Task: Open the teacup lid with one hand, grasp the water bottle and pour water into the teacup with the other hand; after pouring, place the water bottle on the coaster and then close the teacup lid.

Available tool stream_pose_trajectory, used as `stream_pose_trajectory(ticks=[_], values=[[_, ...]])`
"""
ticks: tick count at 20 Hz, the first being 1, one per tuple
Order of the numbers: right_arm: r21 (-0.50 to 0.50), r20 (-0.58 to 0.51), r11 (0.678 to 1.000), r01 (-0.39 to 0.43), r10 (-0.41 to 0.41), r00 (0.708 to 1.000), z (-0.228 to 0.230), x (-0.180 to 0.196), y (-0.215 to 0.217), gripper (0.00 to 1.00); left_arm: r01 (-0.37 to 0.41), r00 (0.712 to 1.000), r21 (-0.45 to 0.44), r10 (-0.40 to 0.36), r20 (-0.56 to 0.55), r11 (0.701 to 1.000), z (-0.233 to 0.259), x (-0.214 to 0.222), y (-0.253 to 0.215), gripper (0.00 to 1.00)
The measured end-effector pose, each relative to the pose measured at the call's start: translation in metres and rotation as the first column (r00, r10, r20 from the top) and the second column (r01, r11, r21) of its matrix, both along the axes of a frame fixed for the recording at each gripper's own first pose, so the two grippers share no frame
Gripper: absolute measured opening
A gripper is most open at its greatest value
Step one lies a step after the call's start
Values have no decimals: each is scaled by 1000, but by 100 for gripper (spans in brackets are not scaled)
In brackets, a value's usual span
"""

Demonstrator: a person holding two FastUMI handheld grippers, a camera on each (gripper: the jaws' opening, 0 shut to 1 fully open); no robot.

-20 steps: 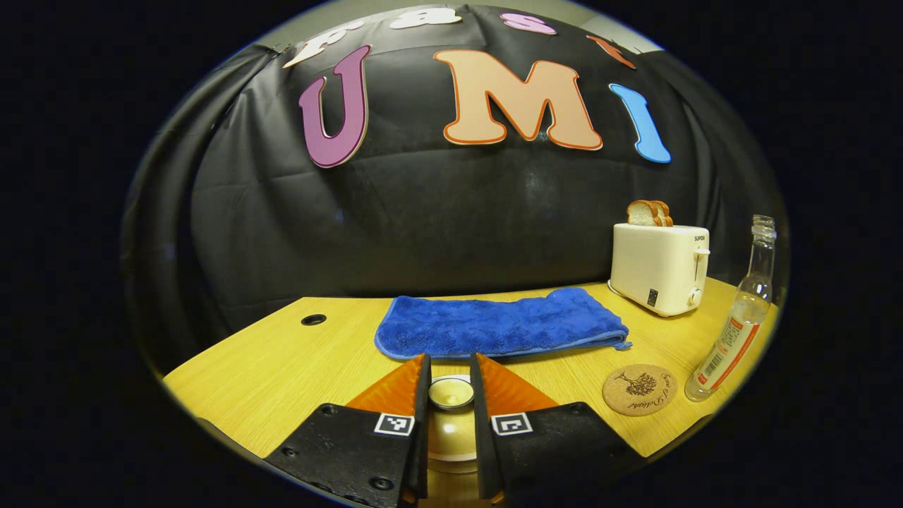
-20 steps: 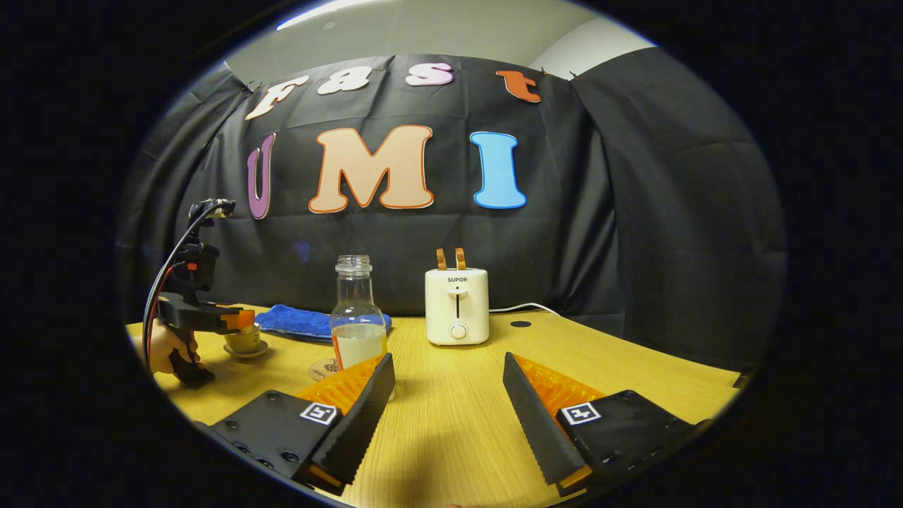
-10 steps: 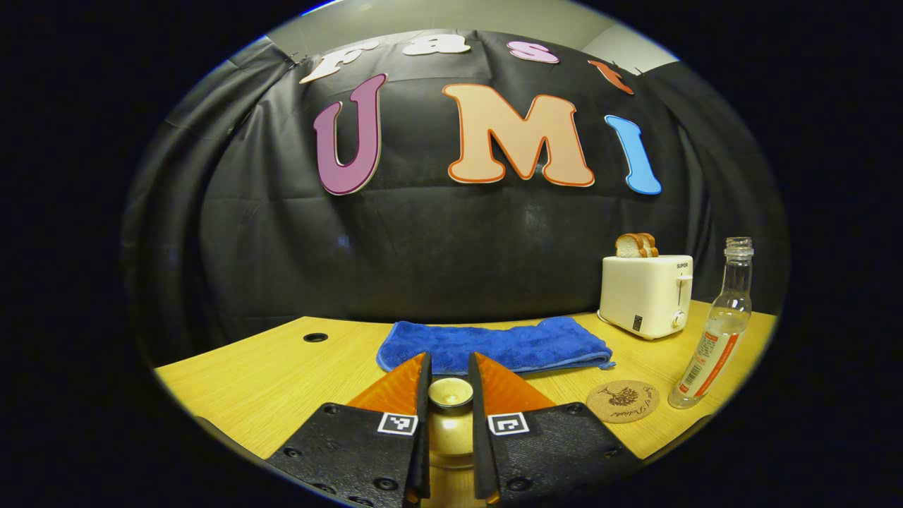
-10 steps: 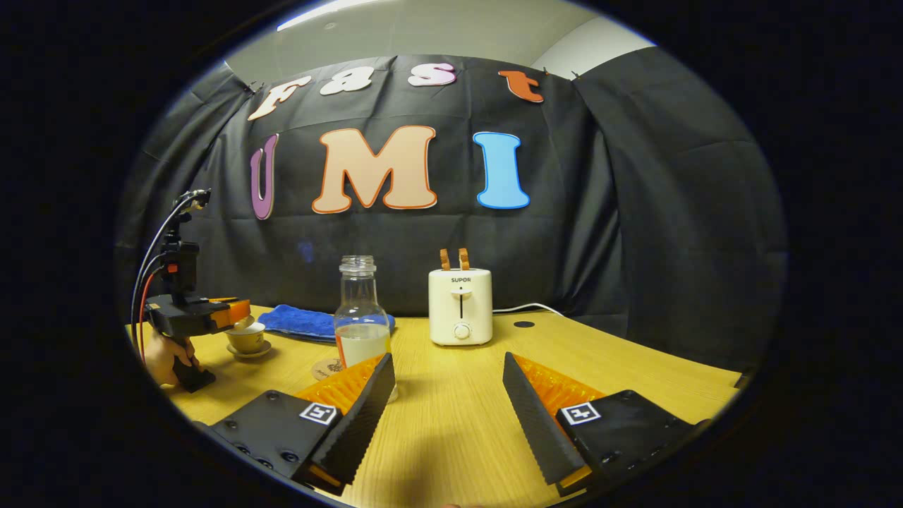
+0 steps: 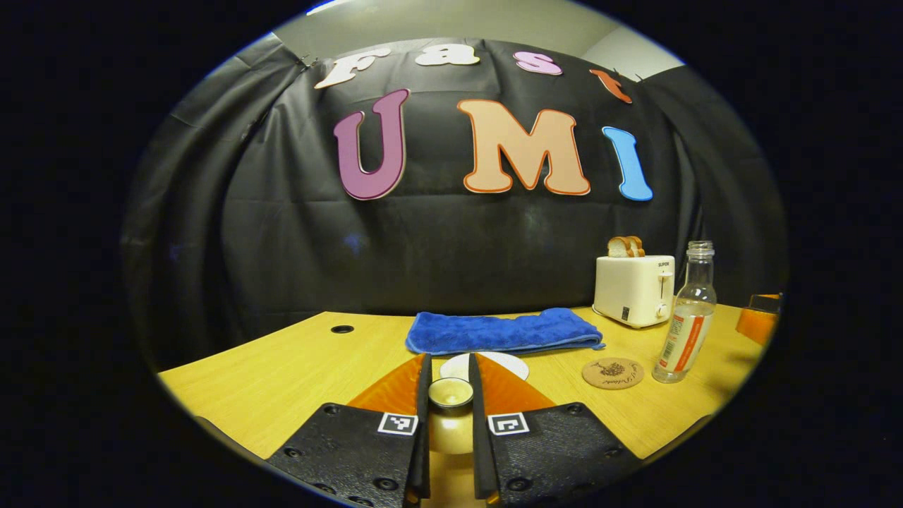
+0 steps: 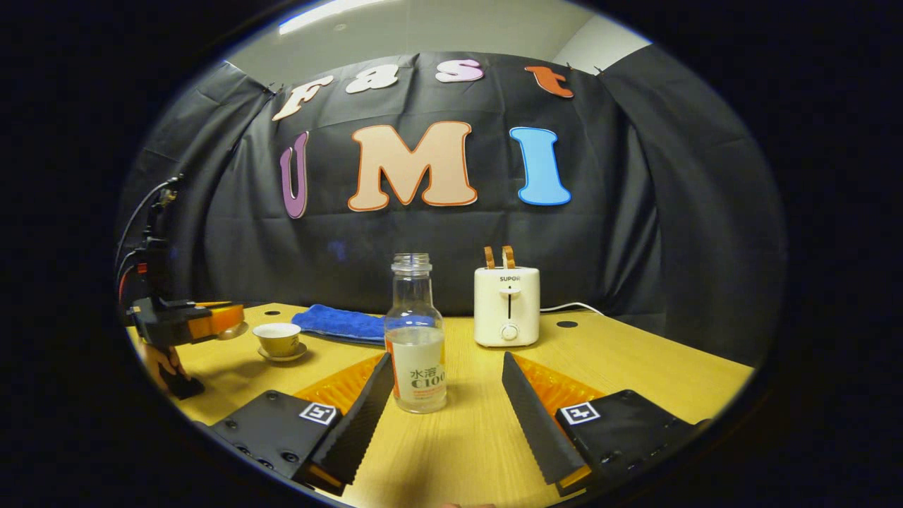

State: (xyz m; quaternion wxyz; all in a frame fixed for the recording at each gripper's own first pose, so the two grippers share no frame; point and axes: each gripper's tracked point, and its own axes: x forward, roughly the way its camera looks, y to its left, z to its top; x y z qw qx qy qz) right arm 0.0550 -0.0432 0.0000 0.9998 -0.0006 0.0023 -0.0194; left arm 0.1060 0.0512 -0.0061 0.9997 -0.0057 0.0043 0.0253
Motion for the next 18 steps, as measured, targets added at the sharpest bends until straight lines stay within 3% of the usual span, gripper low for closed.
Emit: stream_pose_trajectory(ticks=[8,16,18], values=[[1,-2,1000,18,-18,1000,-2,39,22,96,-133,991,3,133,12,991,2,-83,64,22],[1,-4,998,64,-64,998,-6,92,31,96,-137,991,0,137,5,991,1,-89,66,21],[0,-3,996,91,-91,996,-5,102,29,100,-137,991,-1,137,5,991,1,-88,66,21]])
